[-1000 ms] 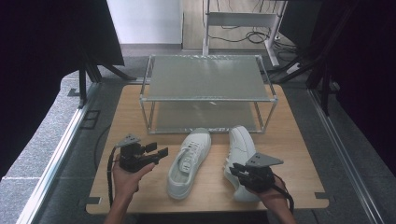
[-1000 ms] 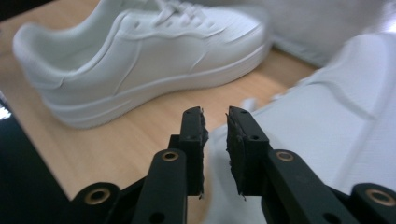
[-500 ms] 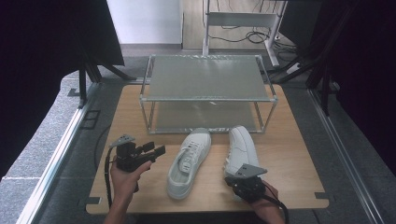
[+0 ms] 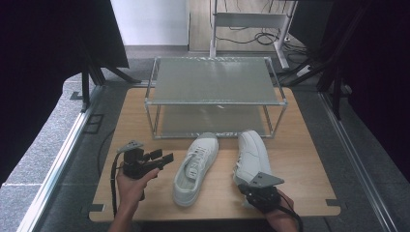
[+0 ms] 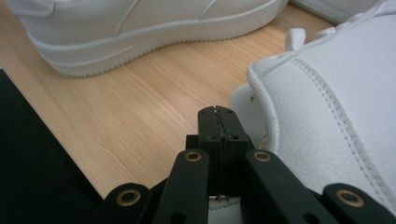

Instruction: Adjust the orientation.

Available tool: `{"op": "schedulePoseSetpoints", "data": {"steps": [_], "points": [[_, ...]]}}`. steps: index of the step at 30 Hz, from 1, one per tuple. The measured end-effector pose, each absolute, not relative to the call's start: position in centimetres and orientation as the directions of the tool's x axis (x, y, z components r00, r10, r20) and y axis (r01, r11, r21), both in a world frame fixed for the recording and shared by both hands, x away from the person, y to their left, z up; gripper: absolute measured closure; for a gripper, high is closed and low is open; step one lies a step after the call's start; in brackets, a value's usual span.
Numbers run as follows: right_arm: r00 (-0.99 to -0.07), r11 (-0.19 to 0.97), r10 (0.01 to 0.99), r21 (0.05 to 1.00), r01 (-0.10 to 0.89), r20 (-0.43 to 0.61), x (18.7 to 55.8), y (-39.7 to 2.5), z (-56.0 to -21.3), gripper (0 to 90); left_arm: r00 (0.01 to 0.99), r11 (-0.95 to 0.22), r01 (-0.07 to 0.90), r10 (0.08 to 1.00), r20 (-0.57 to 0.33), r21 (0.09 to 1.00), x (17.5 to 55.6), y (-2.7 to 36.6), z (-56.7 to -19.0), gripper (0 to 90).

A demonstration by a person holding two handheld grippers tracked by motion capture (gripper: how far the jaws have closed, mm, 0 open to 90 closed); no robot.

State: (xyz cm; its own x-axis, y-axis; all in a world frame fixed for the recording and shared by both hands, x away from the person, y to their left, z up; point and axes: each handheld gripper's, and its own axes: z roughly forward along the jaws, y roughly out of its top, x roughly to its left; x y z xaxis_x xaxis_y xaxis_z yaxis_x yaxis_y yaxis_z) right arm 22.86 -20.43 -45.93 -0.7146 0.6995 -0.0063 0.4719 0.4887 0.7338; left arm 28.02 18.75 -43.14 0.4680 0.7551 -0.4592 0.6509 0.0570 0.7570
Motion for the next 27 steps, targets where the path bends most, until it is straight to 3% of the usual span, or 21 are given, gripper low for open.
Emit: {"op": "schedulePoseSetpoints", "data": {"steps": [15,18,21,23,27], "points": [[-0.649,0.349,0.758,0.804,0.482,0.061,23.1,-24.6,-44.9,90.0,0.465,0.048,0.661,0.757,-0.458,0.749,28.0,18.4,-43.4,39.4],[-0.603,0.243,0.784,0.824,0.513,0.144,23.5,-27.4,-44.7,90.0,0.464,0.048,0.661,0.758,-0.459,0.749,28.0,18.5,-43.4,39.5],[-0.570,0.210,0.807,0.825,0.525,0.157,23.9,-28.9,-44.8,90.0,0.463,0.048,0.662,0.759,-0.459,0.748,28.1,18.4,-43.5,39.5],[-0.503,0.143,0.840,0.810,0.569,0.206,24.7,-31.5,-45.4,90.0,0.463,0.045,0.665,0.759,-0.458,0.746,28.1,18.3,-43.6,39.4],[-0.456,0.140,0.871,0.797,0.587,0.183,24.8,-33.5,-46.1,90.0,0.462,0.041,0.669,0.759,-0.459,0.742,28.1,18.1,-43.6,39.5]]}}
